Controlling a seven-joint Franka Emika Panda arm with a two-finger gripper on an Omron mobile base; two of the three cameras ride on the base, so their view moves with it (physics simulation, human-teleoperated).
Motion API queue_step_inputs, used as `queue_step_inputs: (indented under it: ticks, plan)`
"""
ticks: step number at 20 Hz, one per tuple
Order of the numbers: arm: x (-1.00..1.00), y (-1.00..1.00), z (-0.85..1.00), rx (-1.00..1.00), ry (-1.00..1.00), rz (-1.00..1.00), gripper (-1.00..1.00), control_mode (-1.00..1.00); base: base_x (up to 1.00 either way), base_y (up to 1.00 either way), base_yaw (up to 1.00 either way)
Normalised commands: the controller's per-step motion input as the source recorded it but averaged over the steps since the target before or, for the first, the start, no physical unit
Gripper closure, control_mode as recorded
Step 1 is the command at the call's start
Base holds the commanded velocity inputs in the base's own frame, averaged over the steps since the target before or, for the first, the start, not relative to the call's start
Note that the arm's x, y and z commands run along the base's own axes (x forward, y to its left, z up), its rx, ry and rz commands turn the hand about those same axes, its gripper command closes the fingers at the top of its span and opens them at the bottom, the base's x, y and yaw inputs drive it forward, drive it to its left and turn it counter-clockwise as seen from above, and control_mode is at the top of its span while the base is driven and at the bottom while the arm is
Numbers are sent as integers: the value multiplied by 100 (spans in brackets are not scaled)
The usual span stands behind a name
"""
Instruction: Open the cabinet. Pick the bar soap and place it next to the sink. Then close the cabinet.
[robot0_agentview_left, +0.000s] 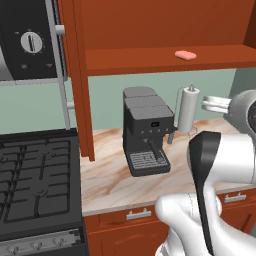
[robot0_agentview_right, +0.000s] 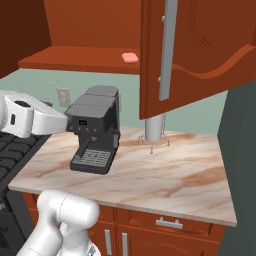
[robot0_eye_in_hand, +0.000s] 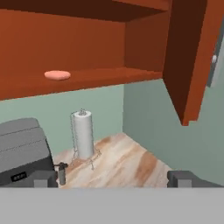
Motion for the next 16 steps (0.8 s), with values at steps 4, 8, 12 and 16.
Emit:
queue_step_inputs:
  ticks: [4,8,12,16]
  plan:
    - [65,-30,0,-39,10,0,-100,-100,0,0,0]
    - [55,-41,0,-39,14,0,-100,-100,0,0,0]
    - [23,-33,15,-32,17,-1,-100,-100,0,0,0]
    - [0,-22,24,-24,20,-4,-100,-100,0,0,0]
